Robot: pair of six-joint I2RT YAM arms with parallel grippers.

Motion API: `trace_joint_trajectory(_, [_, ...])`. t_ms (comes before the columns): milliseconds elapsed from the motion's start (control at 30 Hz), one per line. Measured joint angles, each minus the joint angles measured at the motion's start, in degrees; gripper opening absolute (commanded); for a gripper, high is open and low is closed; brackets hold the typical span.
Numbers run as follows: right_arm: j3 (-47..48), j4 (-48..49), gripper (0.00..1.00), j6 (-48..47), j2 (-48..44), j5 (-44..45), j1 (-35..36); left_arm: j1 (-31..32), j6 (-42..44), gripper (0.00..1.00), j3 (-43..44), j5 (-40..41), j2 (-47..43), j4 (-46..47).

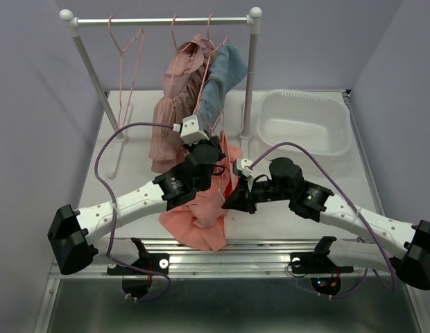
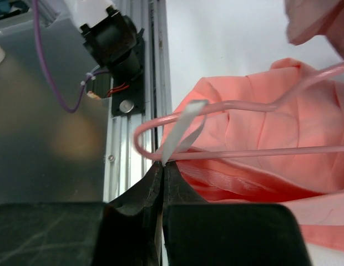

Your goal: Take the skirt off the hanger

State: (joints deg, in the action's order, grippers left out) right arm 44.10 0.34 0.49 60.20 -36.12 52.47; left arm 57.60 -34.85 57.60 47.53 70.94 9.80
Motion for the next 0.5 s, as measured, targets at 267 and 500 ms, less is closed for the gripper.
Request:
trace_joint_trajectory(267, [0.0,-1.4,0.01,1.4,-2.4,-0.7,0.4,-1.1,-0.8,0.00,-2.3,3.1,2.8,2.9])
trace_joint_trajectory(500, [0.0,-1.6,0.01,1.9,-5.0,0.9,0.4,-1.1,-2.9,0.00,-5.3,3.7,2.5,4.4])
